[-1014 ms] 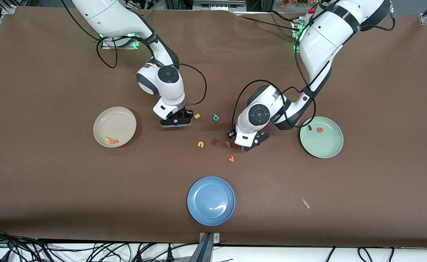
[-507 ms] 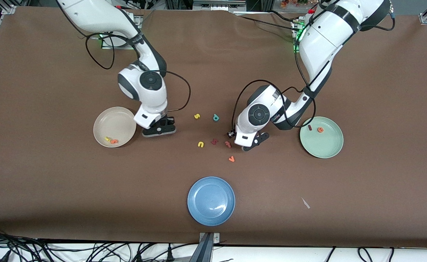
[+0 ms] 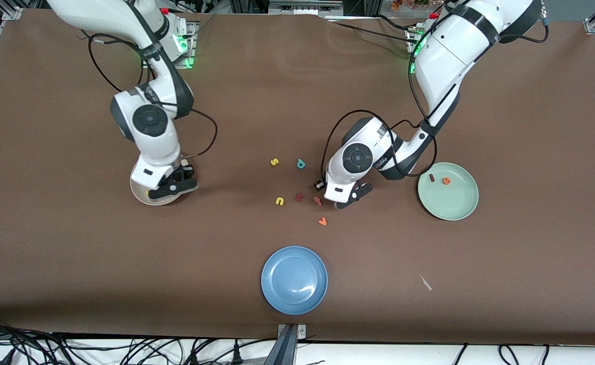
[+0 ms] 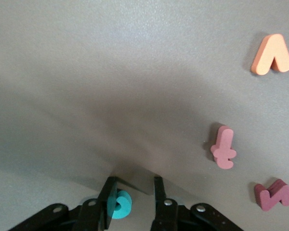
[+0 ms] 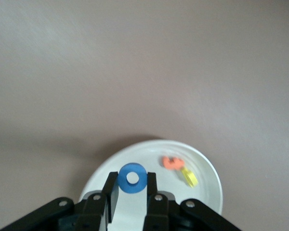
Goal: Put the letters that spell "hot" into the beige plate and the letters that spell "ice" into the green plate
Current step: 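Carry the blue 'o' onto the cream plate and open the right gripper, then retract the right gripper to rest while the left gripper lifts the teal letter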
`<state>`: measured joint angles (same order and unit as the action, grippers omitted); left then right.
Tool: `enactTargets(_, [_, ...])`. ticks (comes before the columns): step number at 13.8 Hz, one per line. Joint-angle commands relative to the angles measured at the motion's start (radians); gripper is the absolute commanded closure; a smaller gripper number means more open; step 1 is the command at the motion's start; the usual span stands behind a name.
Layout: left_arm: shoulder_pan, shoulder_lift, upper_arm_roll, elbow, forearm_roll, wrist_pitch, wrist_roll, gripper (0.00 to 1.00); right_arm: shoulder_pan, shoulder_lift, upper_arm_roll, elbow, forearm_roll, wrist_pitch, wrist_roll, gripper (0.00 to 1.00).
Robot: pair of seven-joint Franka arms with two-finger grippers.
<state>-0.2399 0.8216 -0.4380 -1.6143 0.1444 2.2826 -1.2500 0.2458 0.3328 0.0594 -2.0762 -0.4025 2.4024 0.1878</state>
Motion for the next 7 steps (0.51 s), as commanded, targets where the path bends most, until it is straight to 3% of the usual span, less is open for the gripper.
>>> enactTargets(1, [-0.012, 0.005, 0.004, 0.004, 0.037, -0.054, 0.006, 0.64, 0.000, -0.107, -0.012, -0.114, 0.039, -0.005, -0.045, 0.81])
enactTargets(4, [-0.015, 0.005, 0.004, 0.002, 0.037, -0.055, 0.018, 0.64, -0.005, -0.182, -0.032, -0.156, 0.042, -0.079, -0.054, 0.59])
enactTargets(5, [-0.016, 0.005, 0.002, 0.002, 0.037, -0.067, 0.018, 0.64, -0.005, -0.205, -0.033, -0.156, 0.069, -0.122, -0.071, 0.39])
enactTargets(7, [-0.027, 0.007, 0.002, 0.002, 0.037, -0.113, 0.029, 0.63, -0.007, -0.239, -0.056, -0.151, 0.126, -0.179, -0.135, 0.20])
